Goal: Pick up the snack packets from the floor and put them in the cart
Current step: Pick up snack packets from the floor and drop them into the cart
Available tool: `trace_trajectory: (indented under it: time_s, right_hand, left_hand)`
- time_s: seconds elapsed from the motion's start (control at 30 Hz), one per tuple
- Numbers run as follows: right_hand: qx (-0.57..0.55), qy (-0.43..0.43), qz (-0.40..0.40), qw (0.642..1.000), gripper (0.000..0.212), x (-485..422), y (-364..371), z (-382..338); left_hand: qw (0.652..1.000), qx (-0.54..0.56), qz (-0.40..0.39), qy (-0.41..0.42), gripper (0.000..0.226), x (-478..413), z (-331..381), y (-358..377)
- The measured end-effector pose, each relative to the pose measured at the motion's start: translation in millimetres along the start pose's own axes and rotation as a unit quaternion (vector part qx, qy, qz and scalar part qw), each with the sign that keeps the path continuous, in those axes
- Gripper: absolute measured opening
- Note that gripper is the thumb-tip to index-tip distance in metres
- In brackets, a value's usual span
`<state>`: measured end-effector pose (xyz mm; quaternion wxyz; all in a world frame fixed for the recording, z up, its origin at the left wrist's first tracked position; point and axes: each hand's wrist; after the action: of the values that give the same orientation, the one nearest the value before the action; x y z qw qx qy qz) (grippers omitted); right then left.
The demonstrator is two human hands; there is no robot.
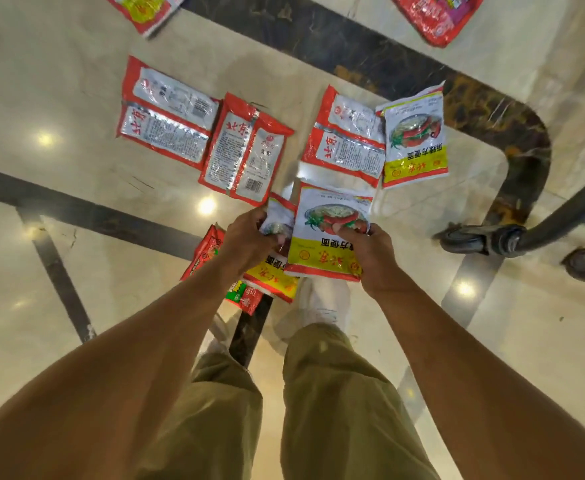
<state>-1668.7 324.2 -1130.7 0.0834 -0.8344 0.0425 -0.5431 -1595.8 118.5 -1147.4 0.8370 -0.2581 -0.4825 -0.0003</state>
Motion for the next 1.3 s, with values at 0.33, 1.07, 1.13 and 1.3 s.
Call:
trace_trajectory:
  time_s: [0.33, 1.07, 1.13, 1.3]
  right_hand:
    - [-0.022, -0.081, -0.004, 0.996, 0.045, 244.5, -29.3, -108.9]
    - [-0.146, -0.403, 0.081, 0.9, 0.059, 768.6, -251.7, -272.0]
    - [-0.165, -0.414, 0.083, 0.891, 0.062, 784.3, -284.1, -275.9]
    - [-0.195, -0.451, 0.086, 0.867, 0.059, 803.0, -375.4, -287.0]
  left_hand:
    - [0.988, 0.151, 0.013, 0.005, 0.04, 185.4, 70.5, -172.4]
    - [0.935, 0.21, 0.071, 0.276, 0.041, 673.9, 367.6, -367.2]
    - [0.931, 0.204, 0.079, 0.293, 0.038, 698.8, 392.7, -358.2]
    - [0.915, 0.199, 0.095, 0.337, 0.035, 747.4, 455.8, -317.4]
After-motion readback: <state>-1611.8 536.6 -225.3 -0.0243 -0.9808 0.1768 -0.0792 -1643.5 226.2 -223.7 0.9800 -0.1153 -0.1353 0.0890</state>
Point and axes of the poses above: each hand's wrist, its own x-axis away from the middle knuckle, its own y-axis out of the palm, z = x × y, and after that the axes turned 10 degrees about -x, right-handed
